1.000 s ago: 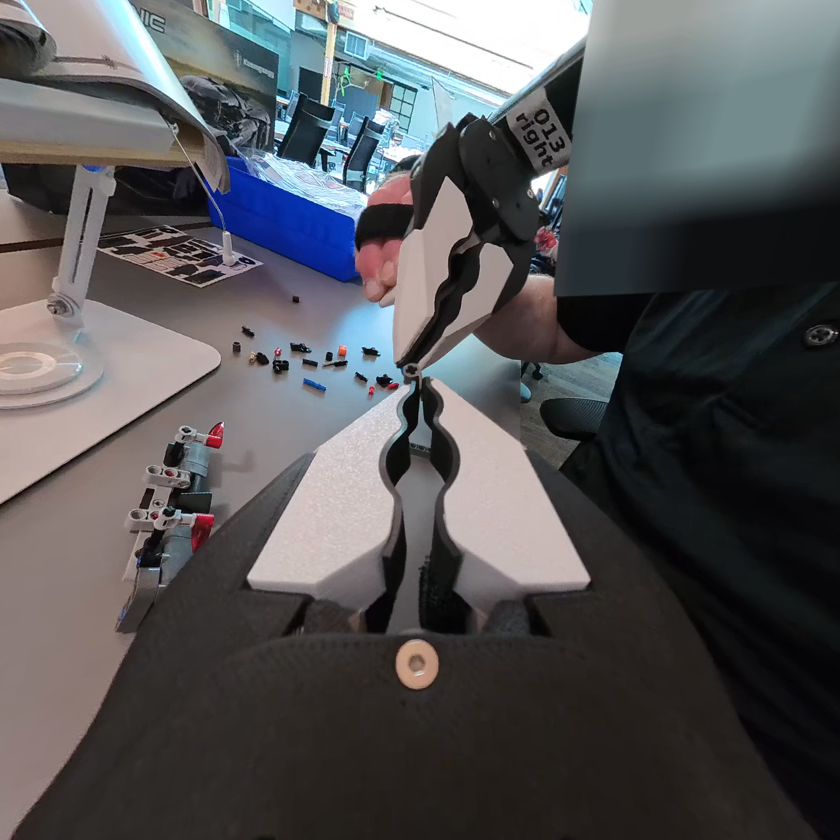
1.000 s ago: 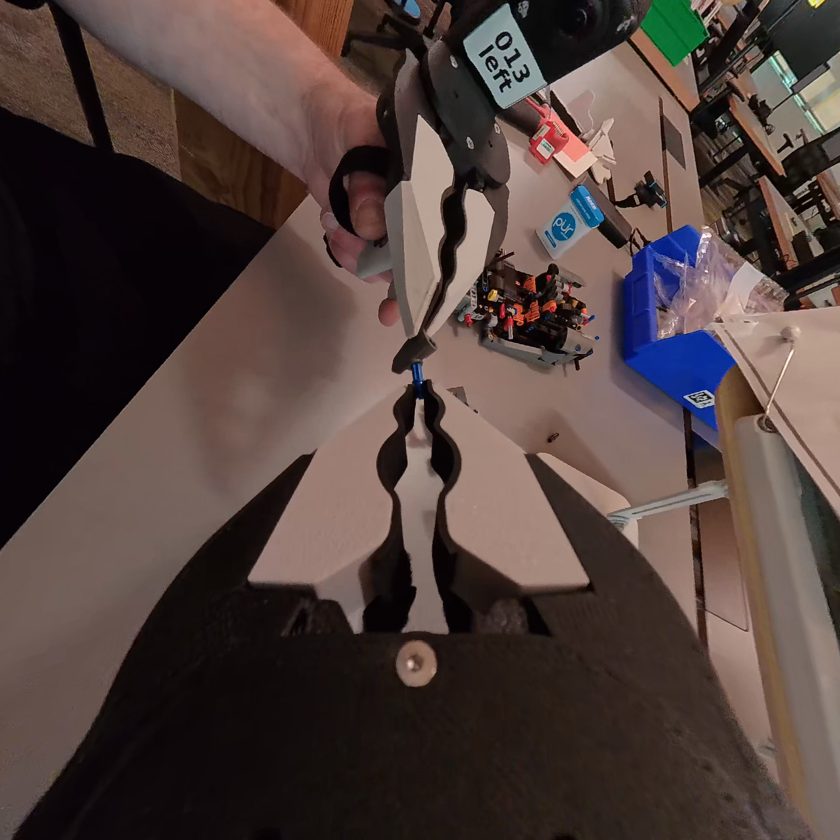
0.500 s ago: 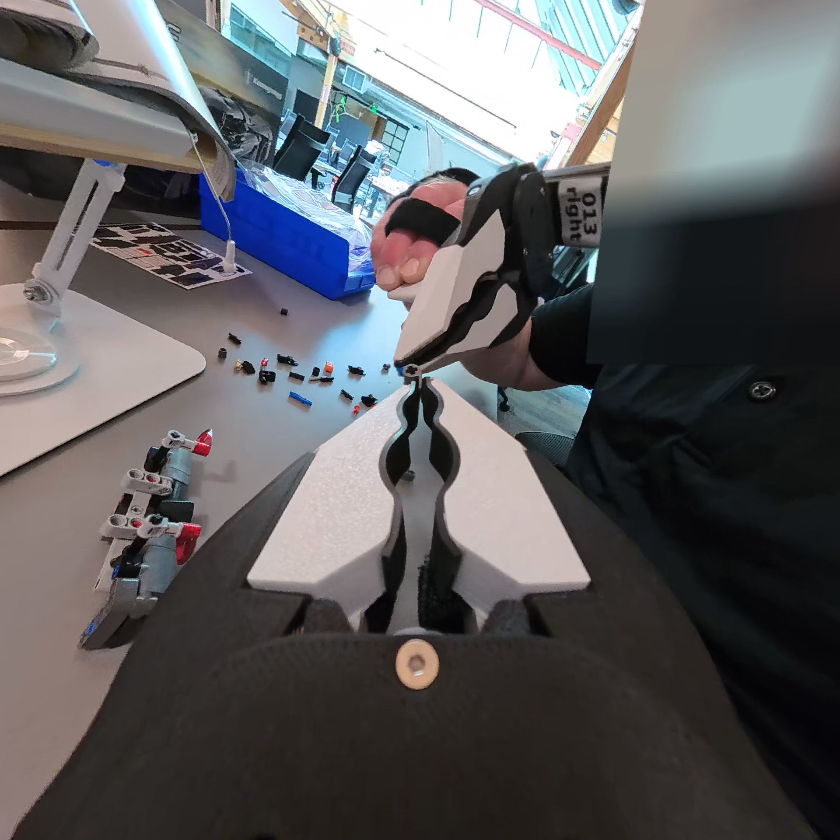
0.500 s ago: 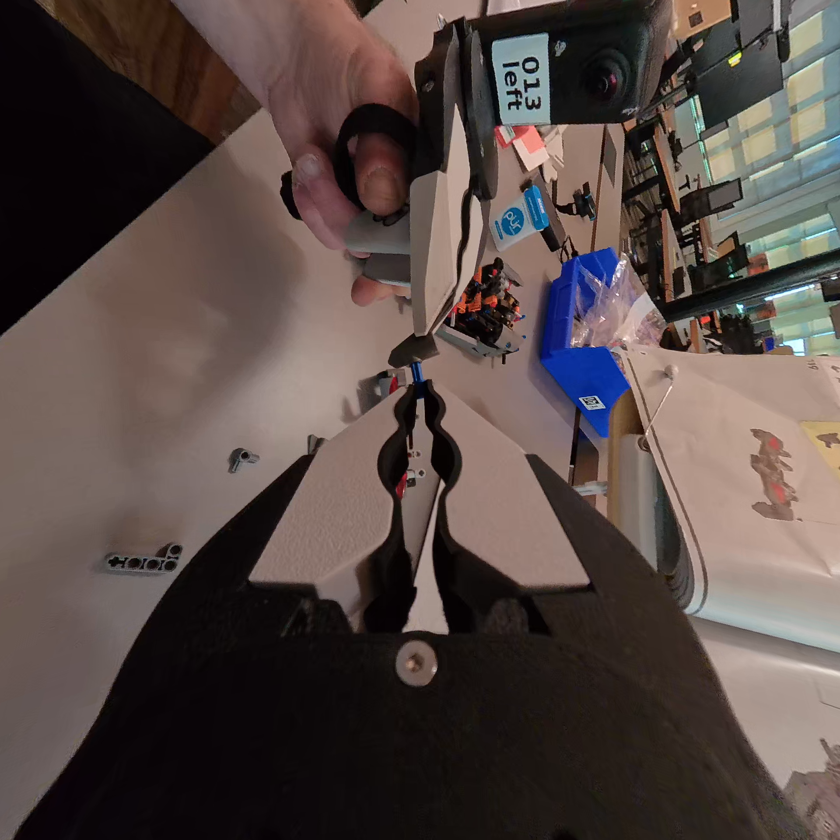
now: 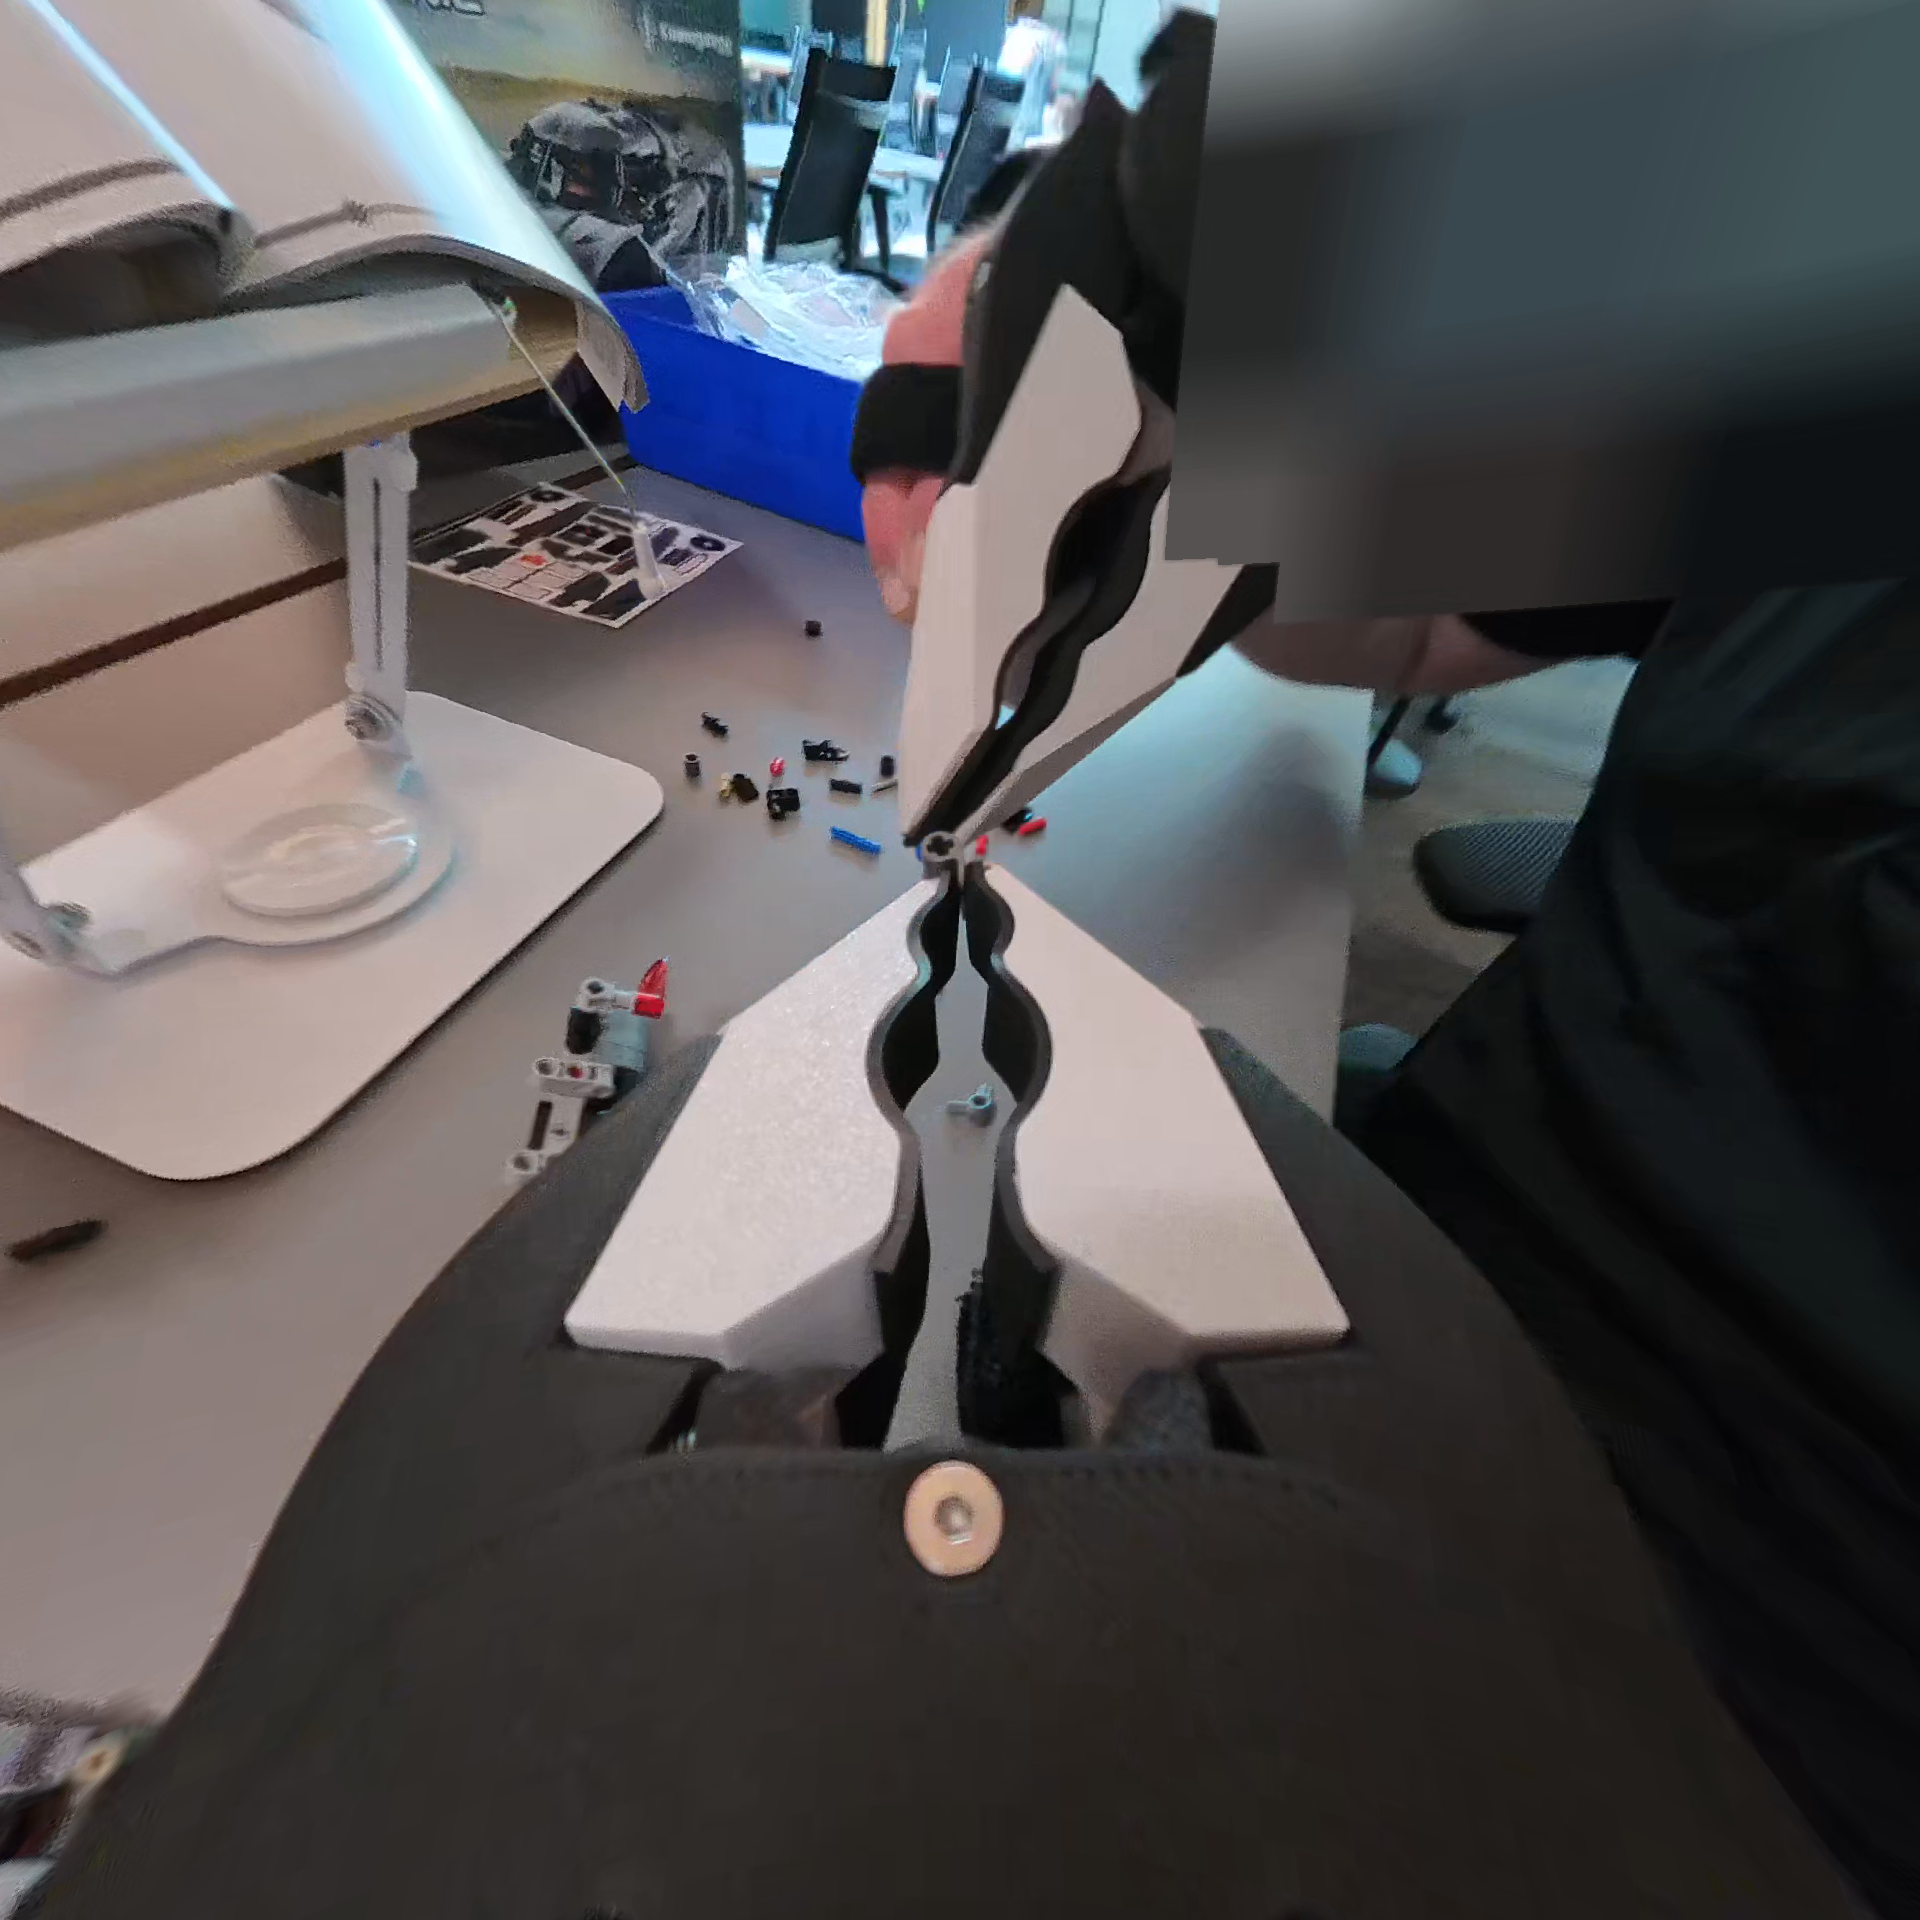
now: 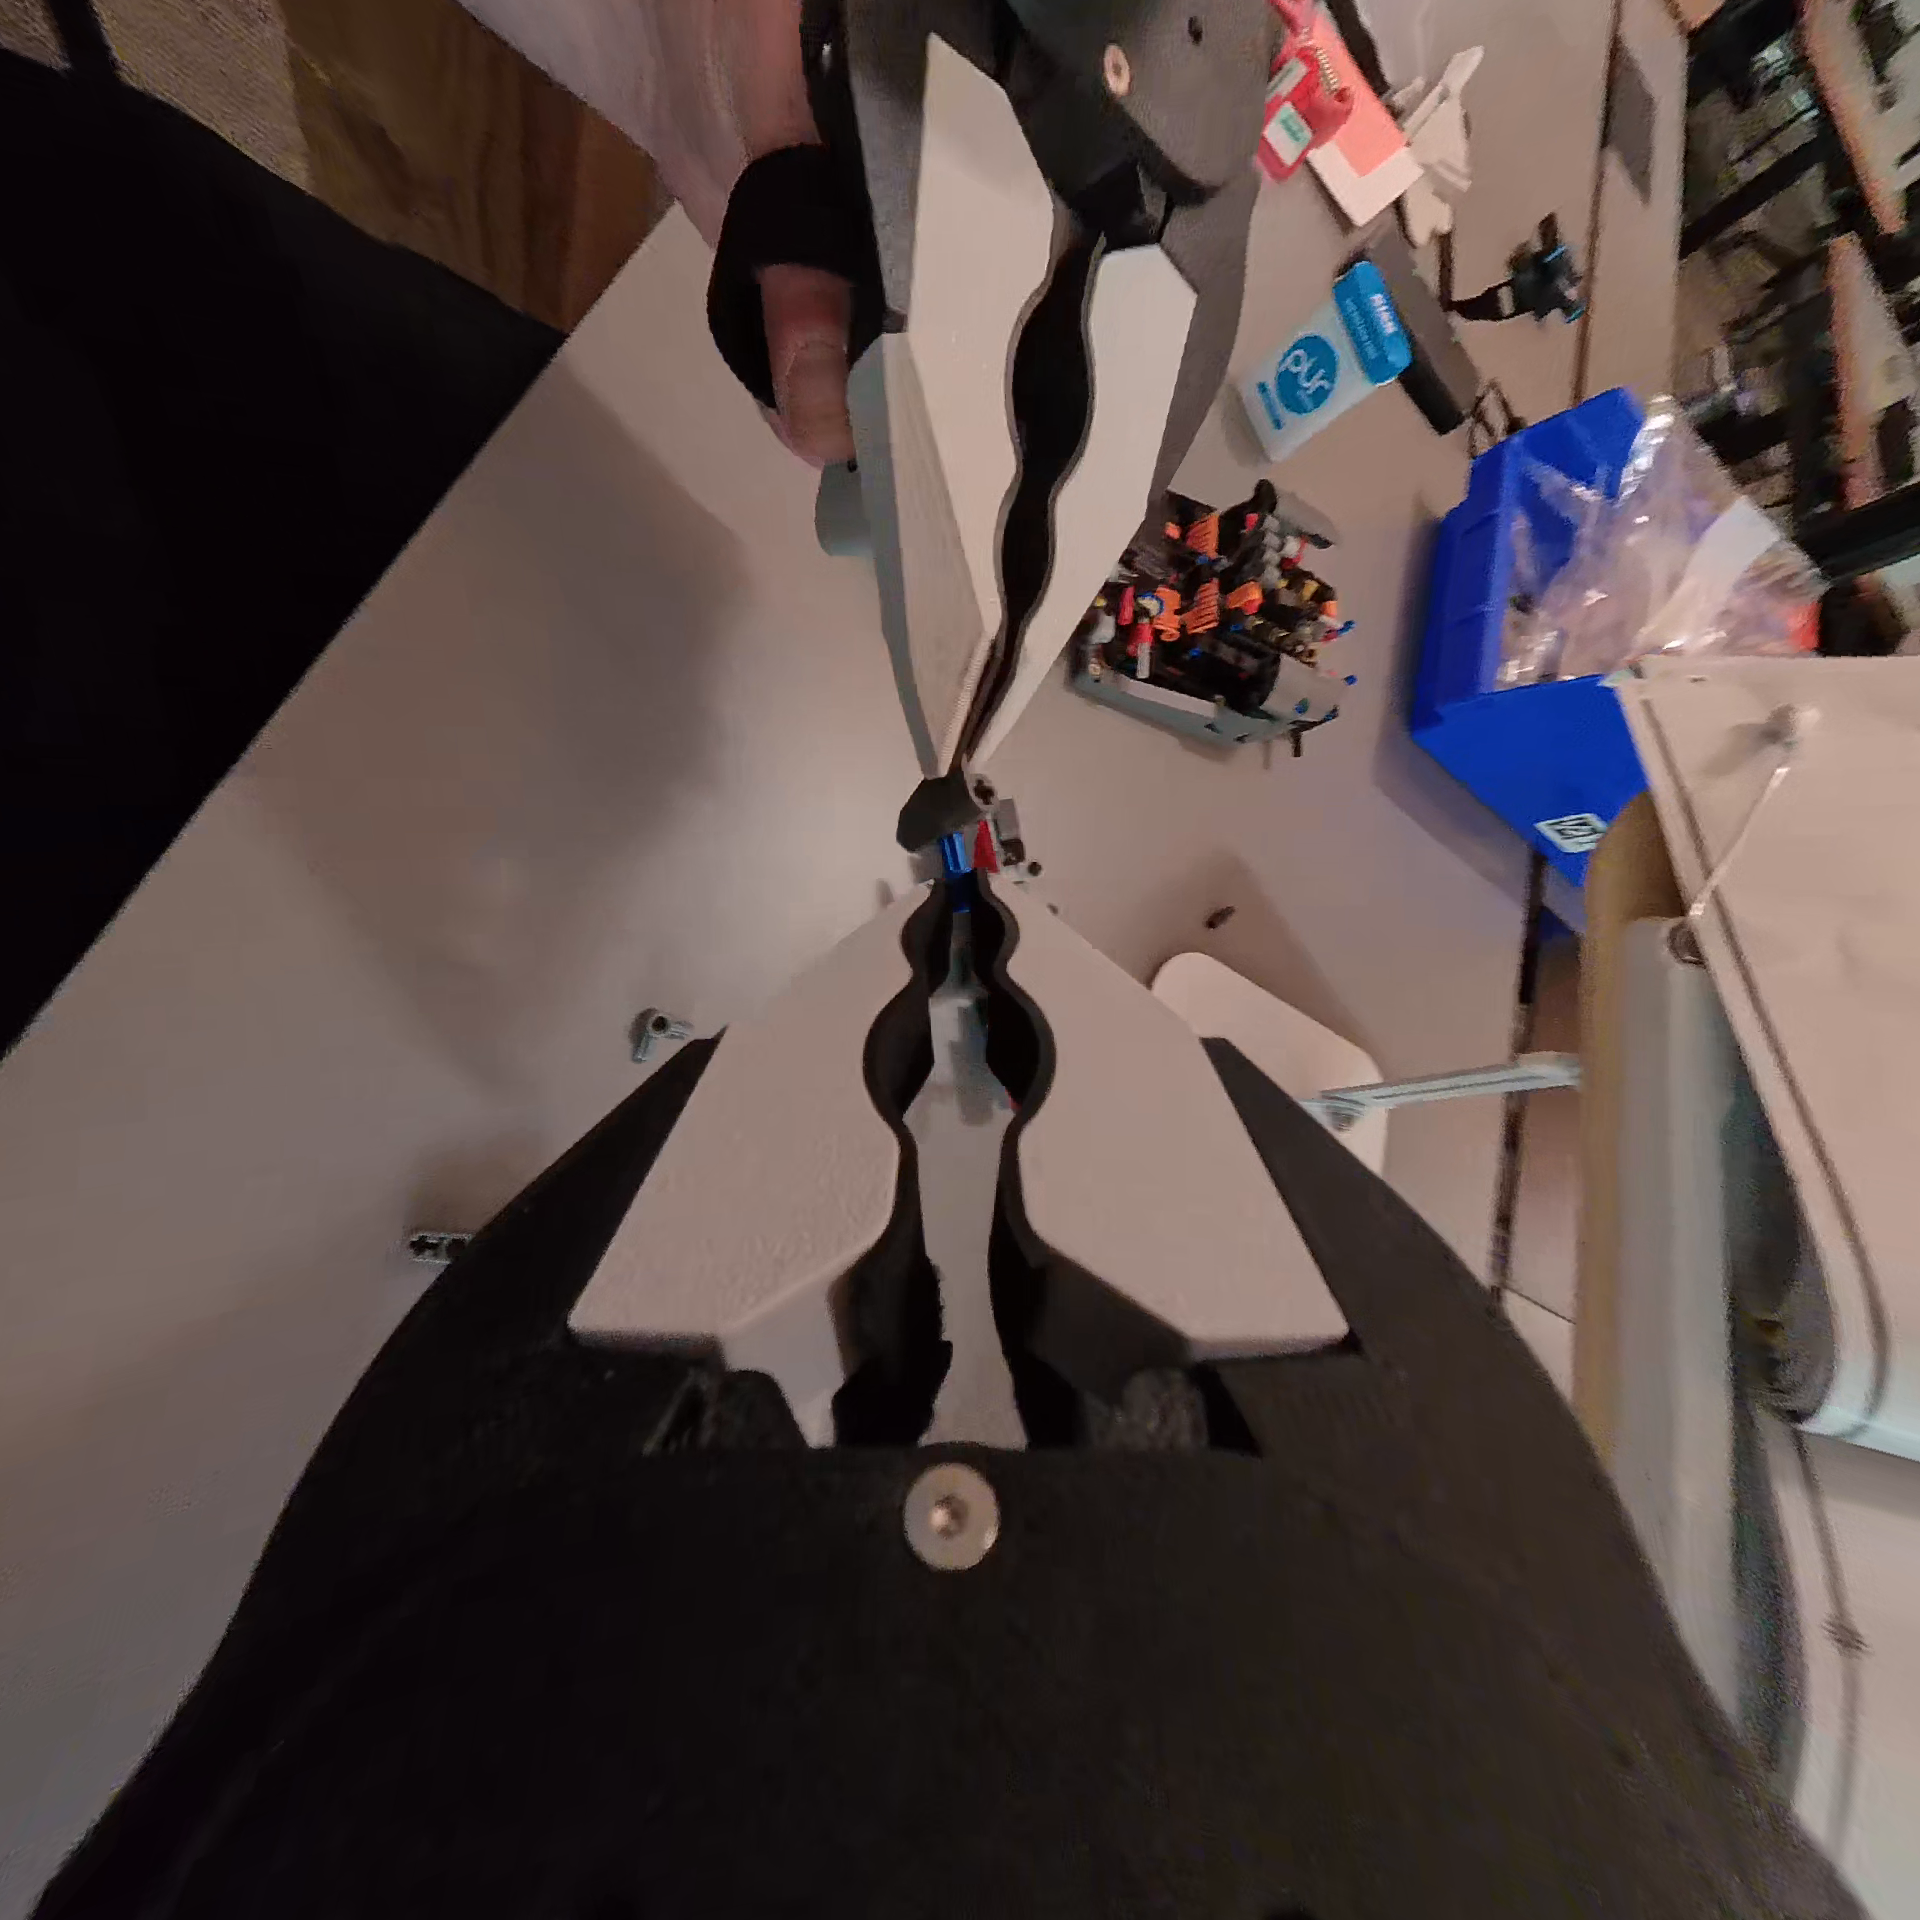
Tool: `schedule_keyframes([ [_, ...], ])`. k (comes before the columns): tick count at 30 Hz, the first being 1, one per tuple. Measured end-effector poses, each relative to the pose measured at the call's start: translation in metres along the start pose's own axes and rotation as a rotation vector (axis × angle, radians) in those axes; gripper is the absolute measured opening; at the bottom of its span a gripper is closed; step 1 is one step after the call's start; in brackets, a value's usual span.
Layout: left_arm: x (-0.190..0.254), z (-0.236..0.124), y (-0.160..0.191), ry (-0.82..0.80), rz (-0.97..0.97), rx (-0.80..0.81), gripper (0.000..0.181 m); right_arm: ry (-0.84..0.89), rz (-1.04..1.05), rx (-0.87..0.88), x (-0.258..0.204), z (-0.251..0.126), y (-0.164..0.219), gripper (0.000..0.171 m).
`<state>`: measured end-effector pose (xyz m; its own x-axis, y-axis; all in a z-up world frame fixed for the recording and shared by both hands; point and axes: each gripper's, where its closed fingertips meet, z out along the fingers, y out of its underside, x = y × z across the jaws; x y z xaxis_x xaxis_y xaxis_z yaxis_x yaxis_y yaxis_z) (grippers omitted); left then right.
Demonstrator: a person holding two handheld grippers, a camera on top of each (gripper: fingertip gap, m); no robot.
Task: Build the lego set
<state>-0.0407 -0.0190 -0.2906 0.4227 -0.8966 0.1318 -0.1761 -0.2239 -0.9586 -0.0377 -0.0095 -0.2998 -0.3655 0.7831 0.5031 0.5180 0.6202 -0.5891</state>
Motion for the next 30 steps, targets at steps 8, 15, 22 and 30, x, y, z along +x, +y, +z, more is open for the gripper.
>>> schedule_keyframes([
  [8, 0.000, 0.002, -0.002, -0.022, 0.120, -0.059, 0.000, -0.128, 0.101, 0.045, 0.001, -0.001, 0.001, 0.000],
  [15, 0.003, 0.004, -0.007, -0.007, 0.147, -0.039, 0.000, -0.201, 0.166, 0.104, 0.000, -0.005, -0.001, 0.000],
  [22, 0.001, 0.009, -0.006, -0.049, 0.203, -0.089, 0.000, -0.190, 0.225, 0.050, 0.001, -0.006, 0.005, 0.000],
  [30, 0.002, 0.013, -0.008, -0.096, 0.292, -0.128, 0.000, -0.234, 0.314, 0.030, 0.000, -0.005, 0.006, 0.000],
])
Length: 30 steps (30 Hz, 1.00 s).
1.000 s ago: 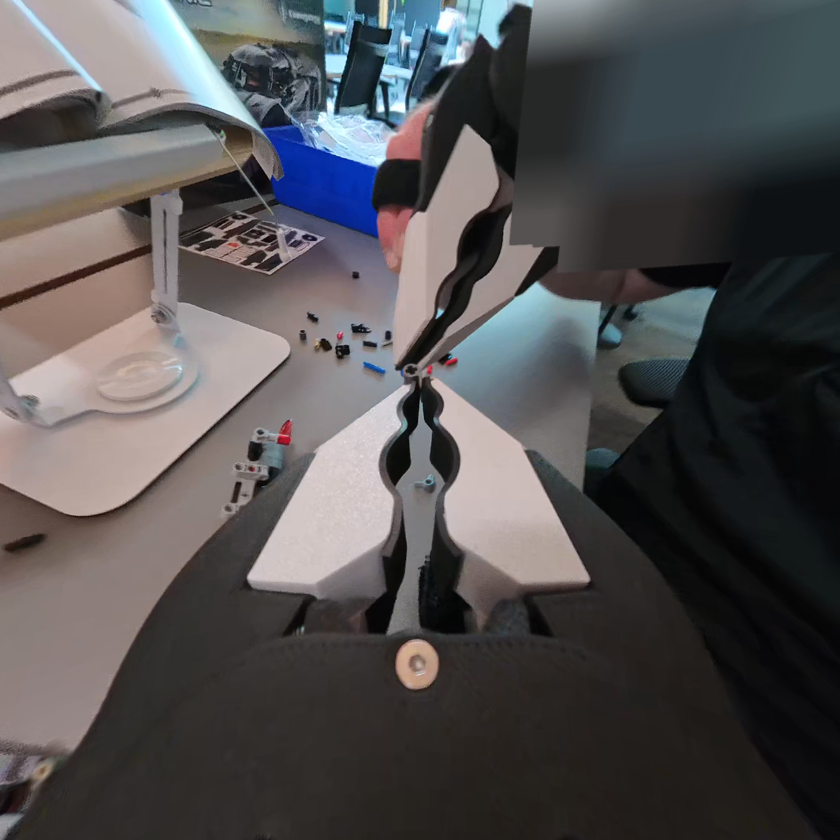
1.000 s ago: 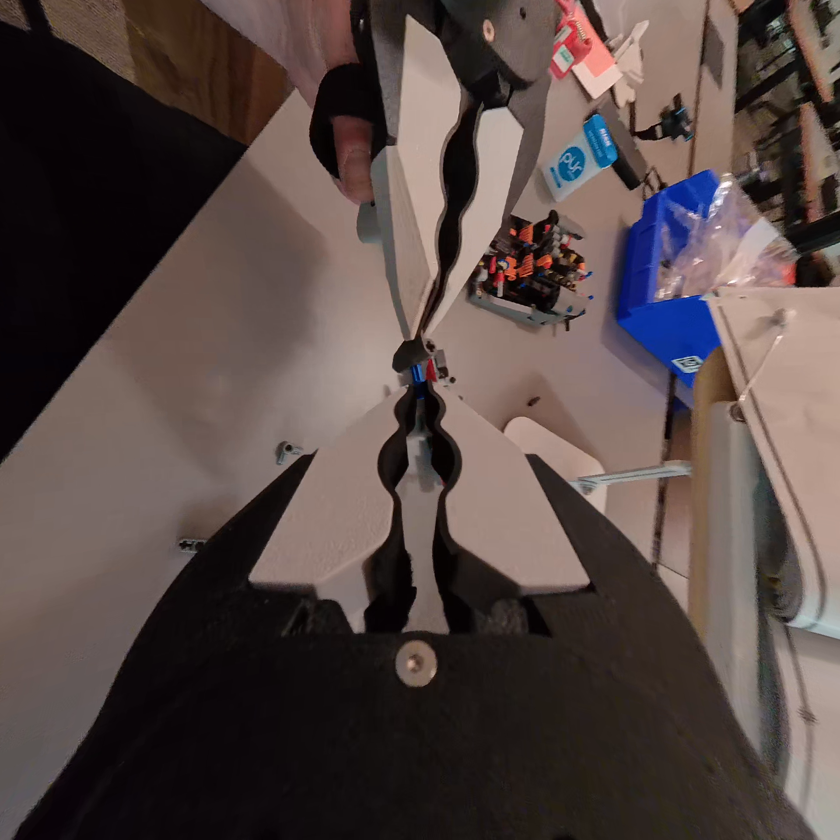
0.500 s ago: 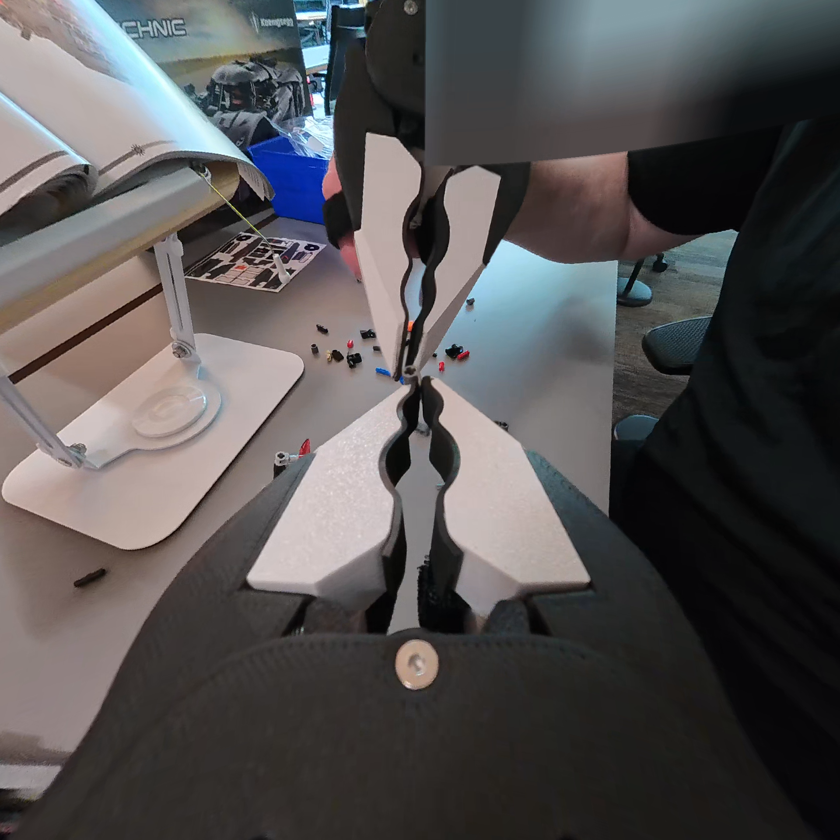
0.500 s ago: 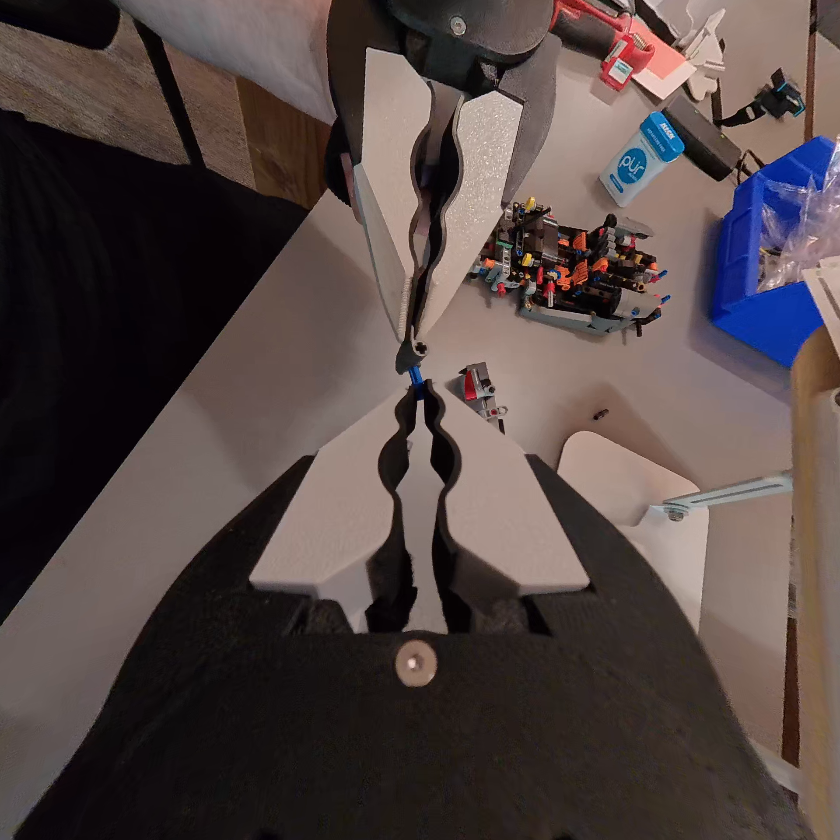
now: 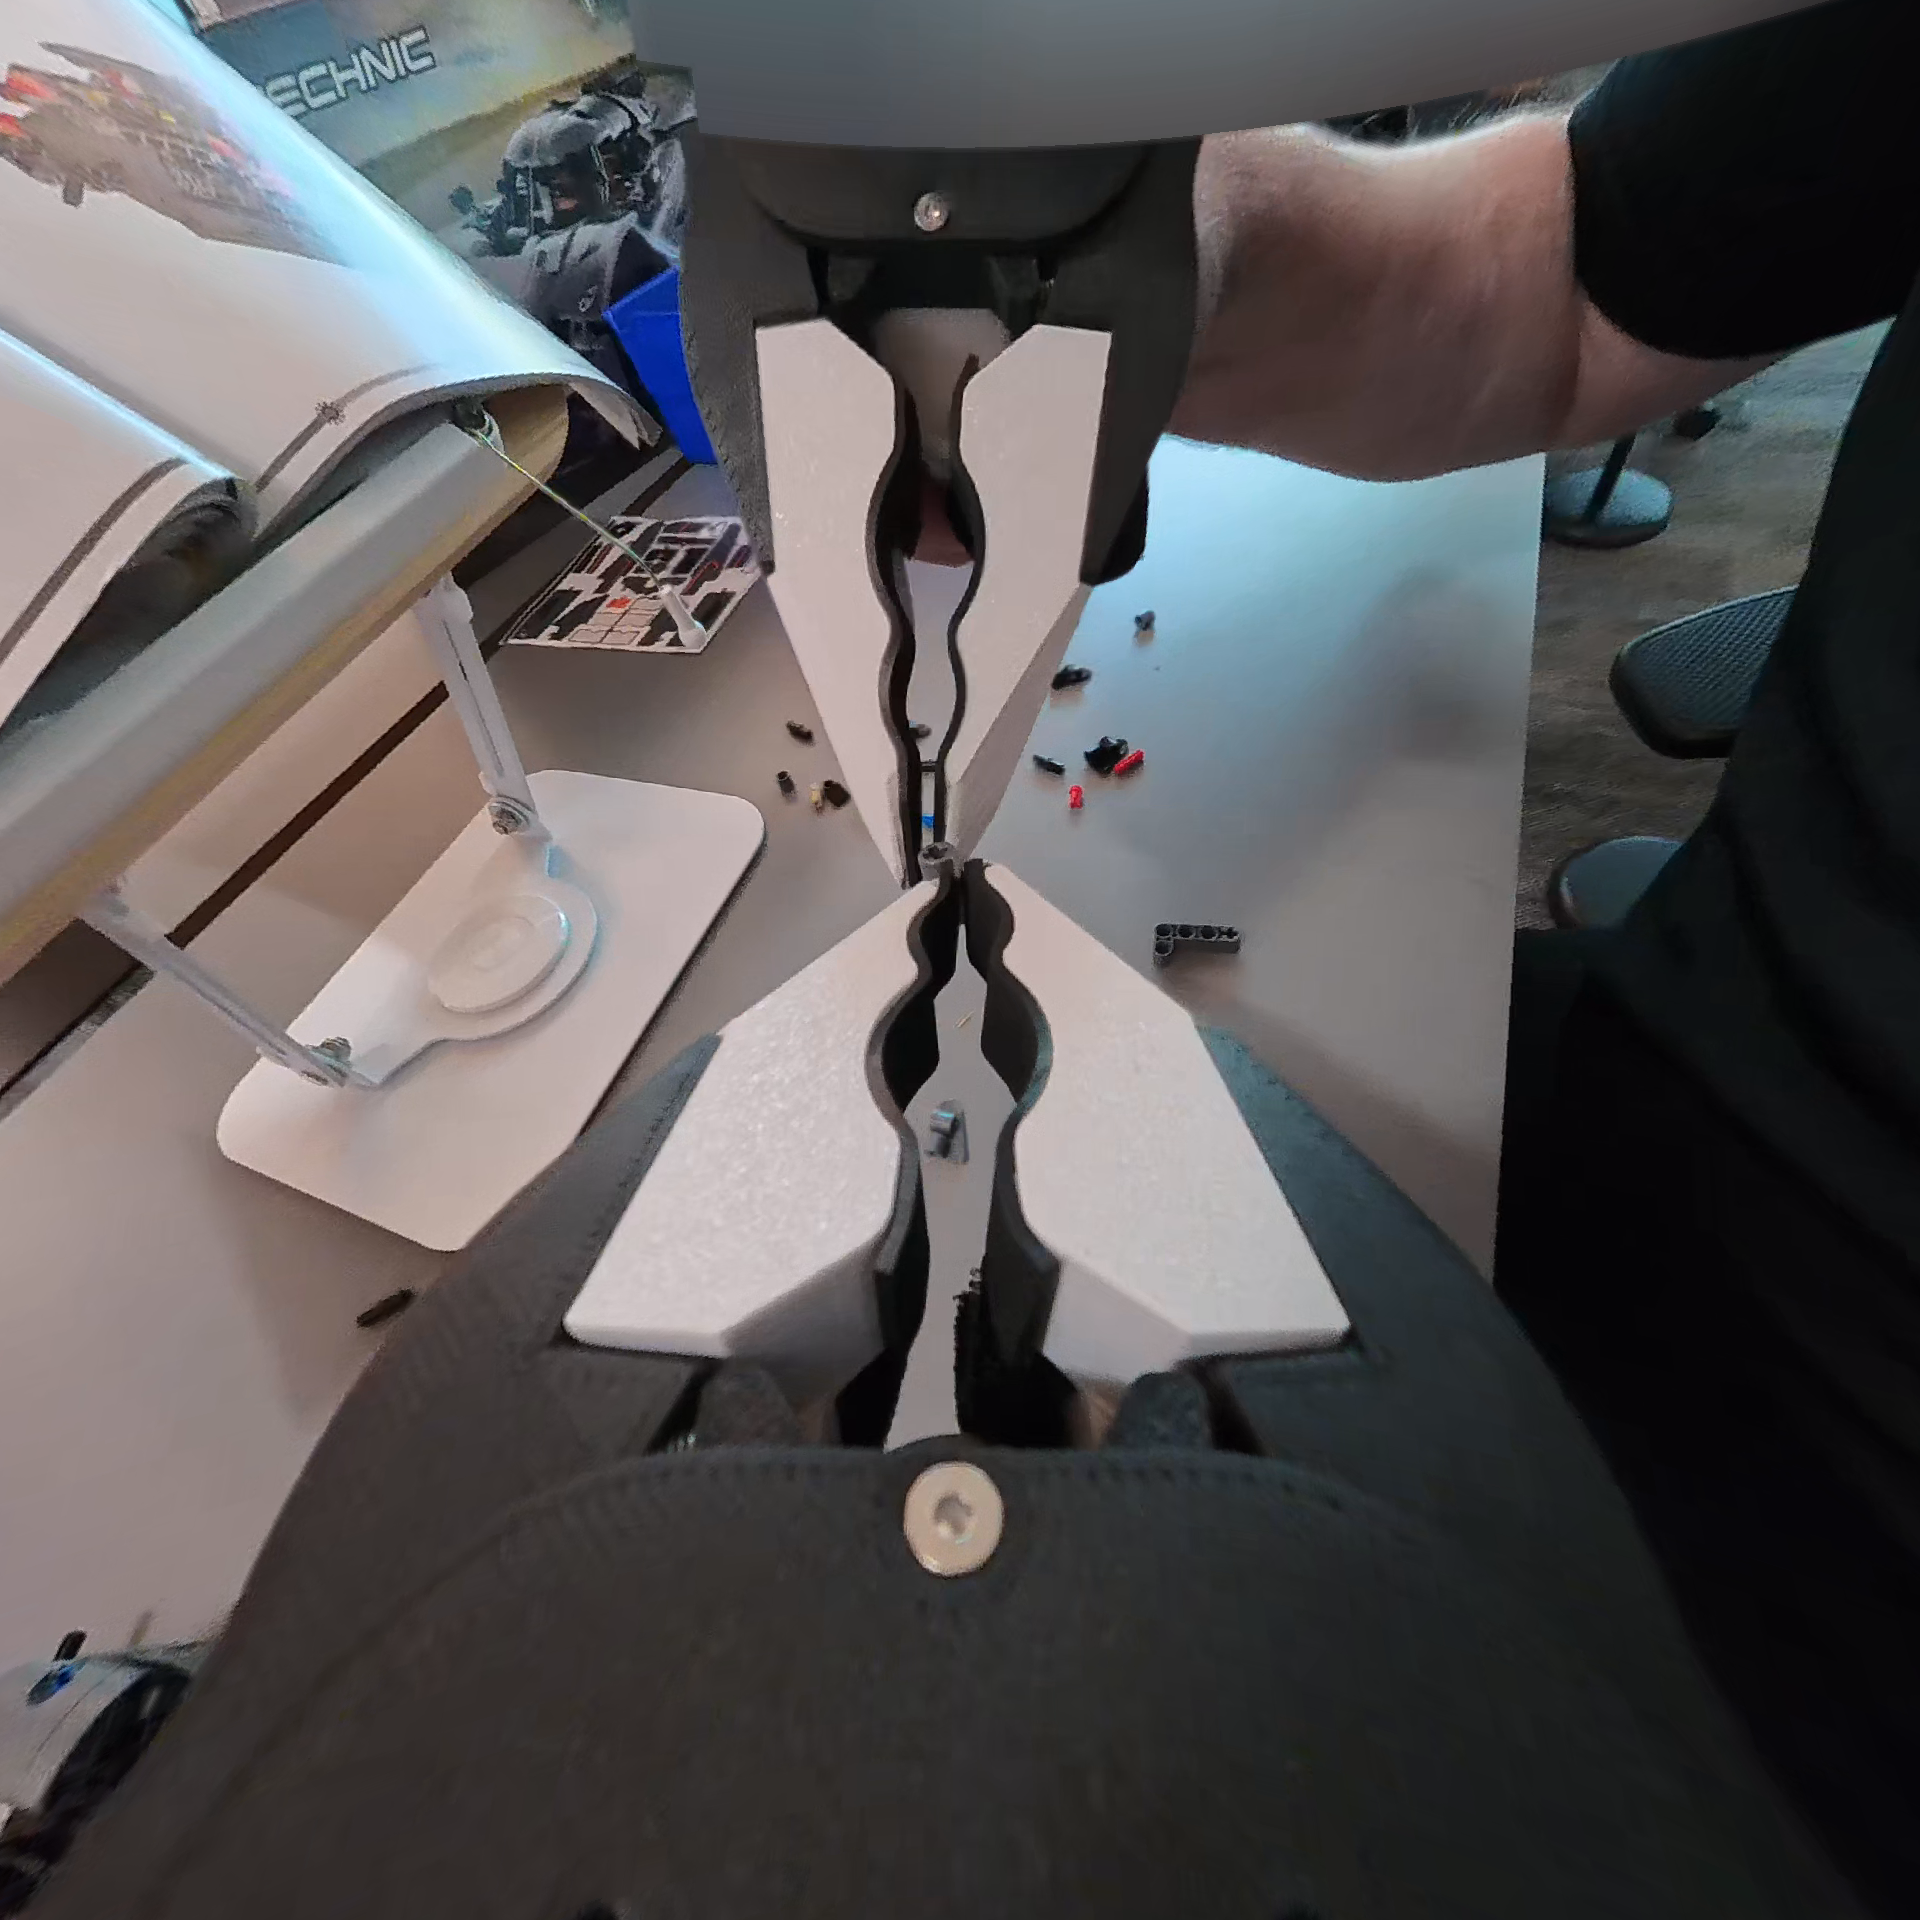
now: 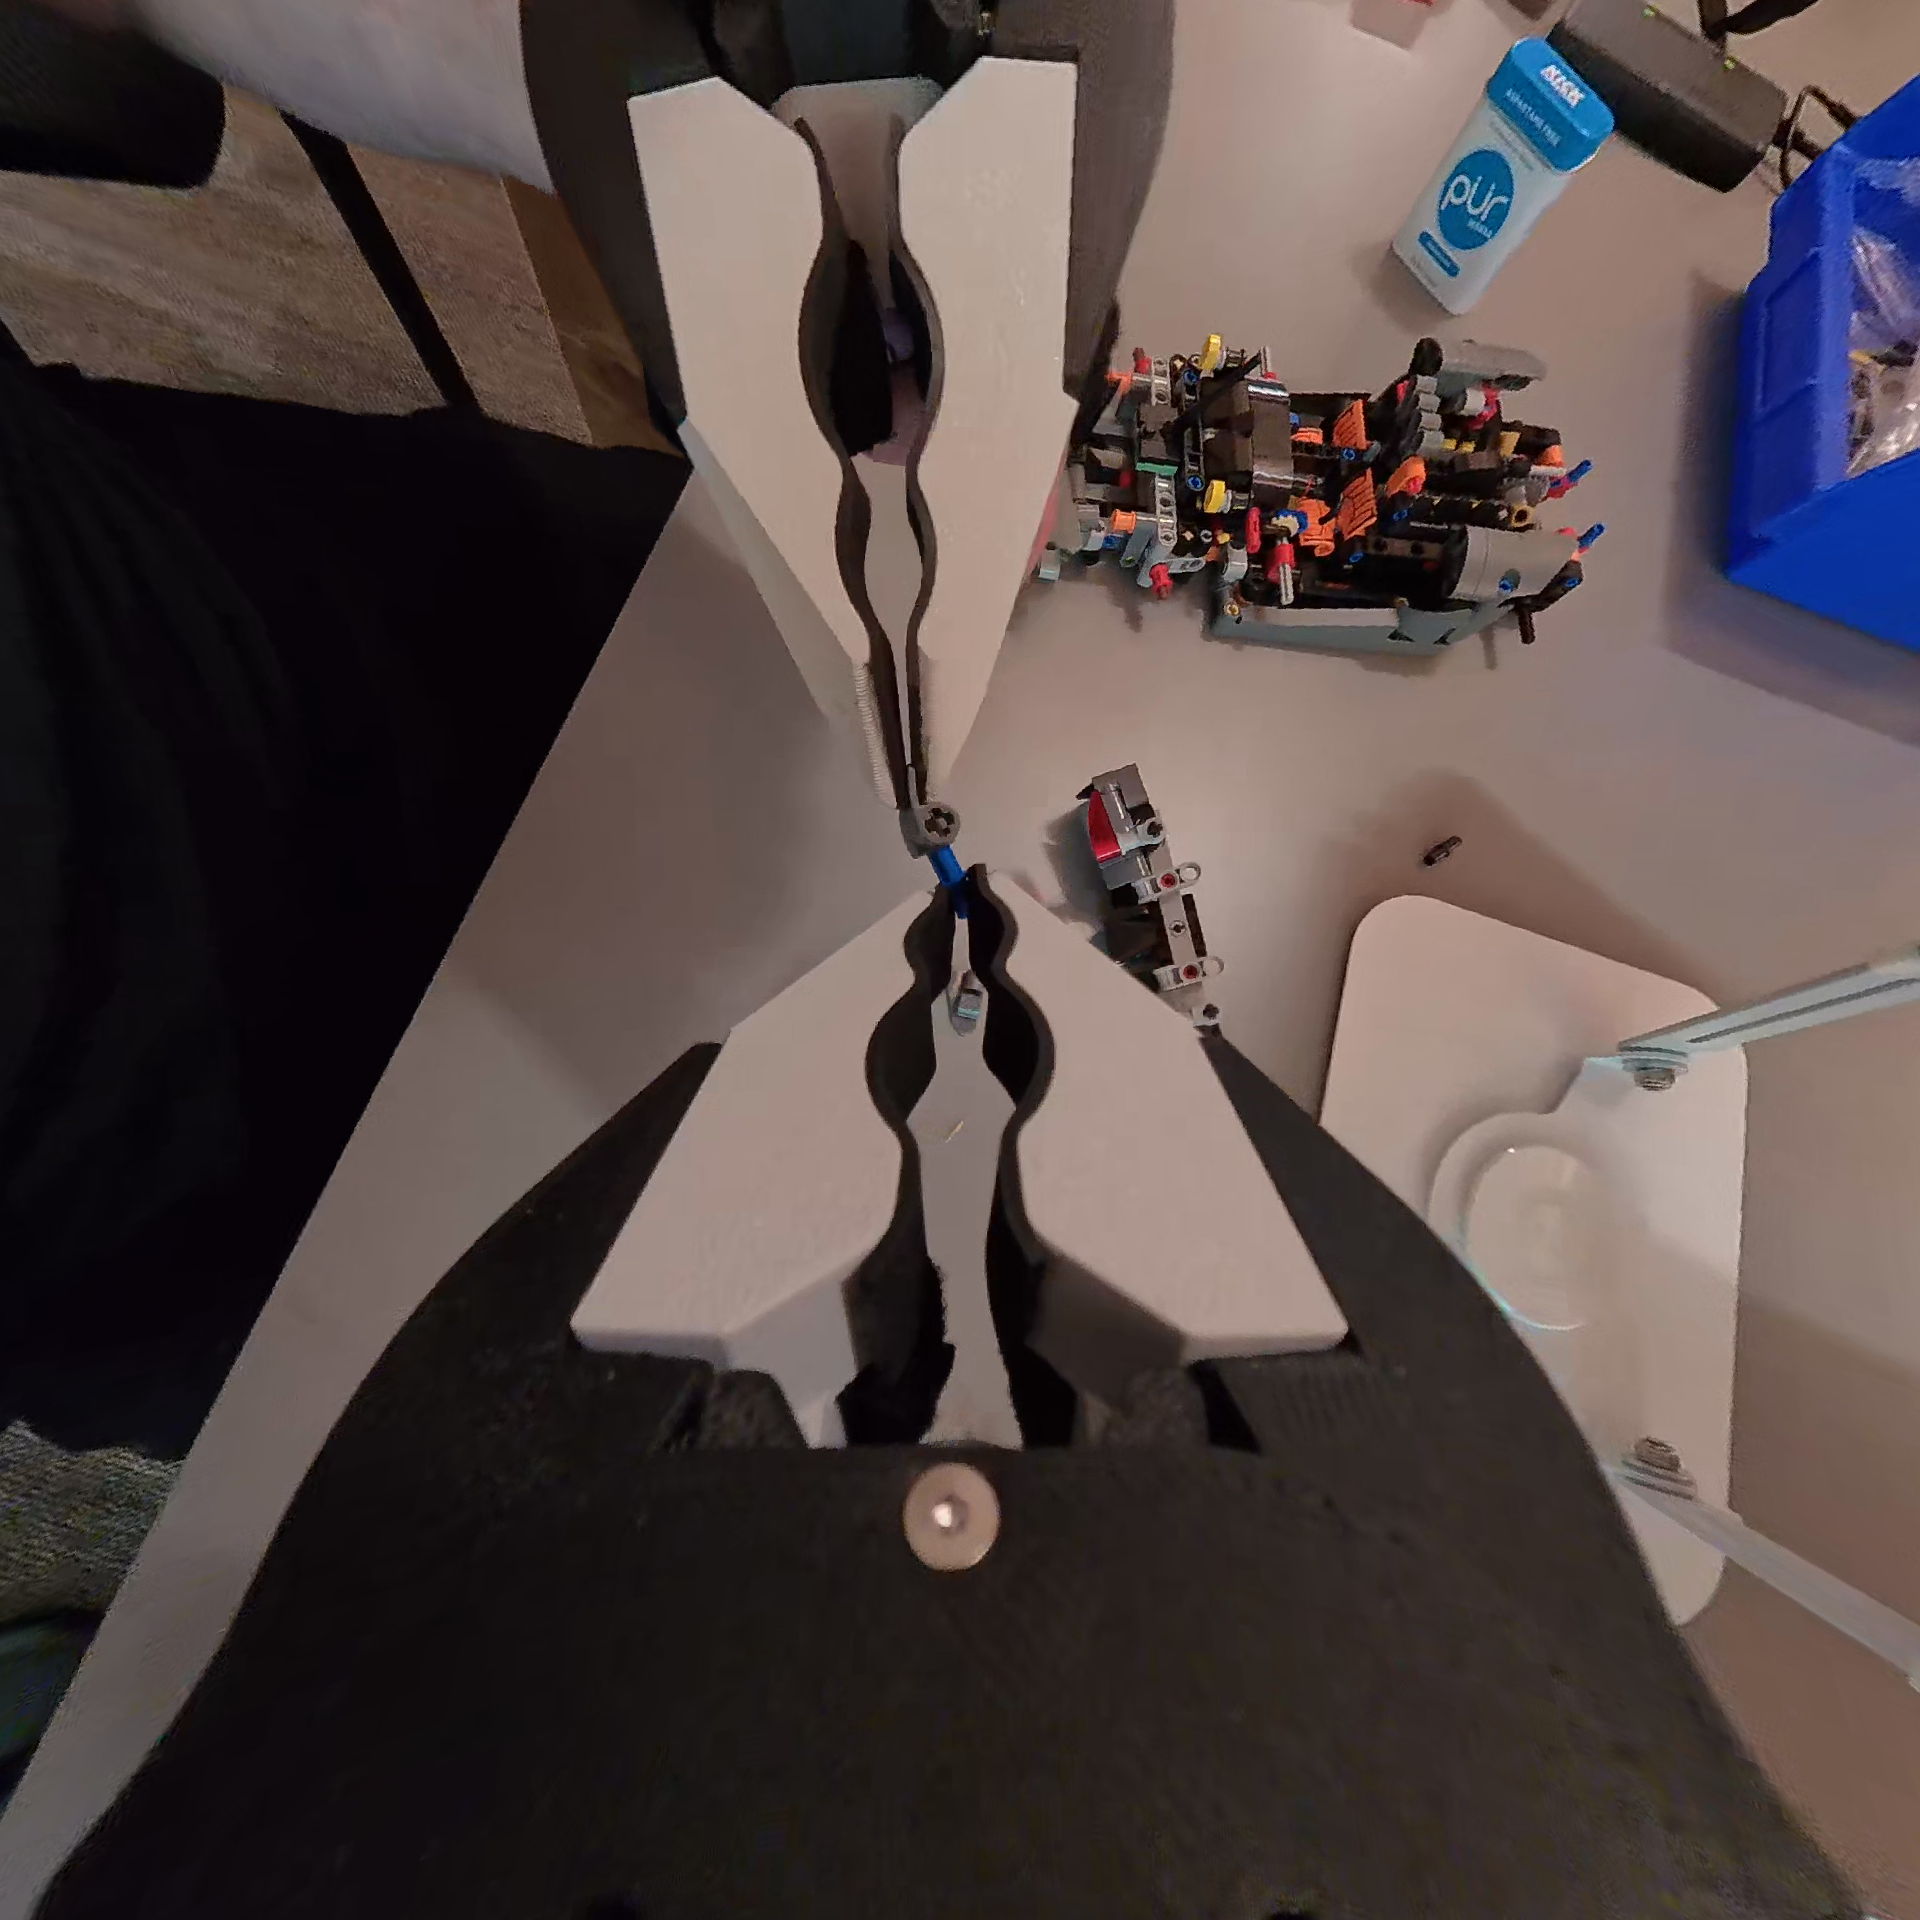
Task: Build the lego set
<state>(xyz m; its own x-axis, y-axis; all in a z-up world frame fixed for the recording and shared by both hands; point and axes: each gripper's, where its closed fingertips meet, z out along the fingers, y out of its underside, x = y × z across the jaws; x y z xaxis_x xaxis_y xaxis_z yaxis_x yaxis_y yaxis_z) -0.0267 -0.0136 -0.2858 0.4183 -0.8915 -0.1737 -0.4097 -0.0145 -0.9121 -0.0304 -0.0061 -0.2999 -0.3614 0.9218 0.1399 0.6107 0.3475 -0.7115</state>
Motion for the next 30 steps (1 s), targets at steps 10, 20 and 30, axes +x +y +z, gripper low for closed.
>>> schedule_keyframes([
  [10, 0.001, 0.003, 0.002, -0.019, 0.037, -0.041, 0.000, -0.030, 0.071, 0.003, -0.001, 0.000, 0.004, 0.000],
  [20, 0.013, 0.019, 0.031, 0.041, 0.040, -0.178, 0.000, -0.079, 0.136, -0.046, -0.012, 0.021, 0.031, 0.000],
  [30, 0.025, 0.042, 0.067, 0.068, -0.009, -0.236, 0.000, -0.153, 0.288, 0.023, -0.025, 0.048, 0.066, 0.000],
])
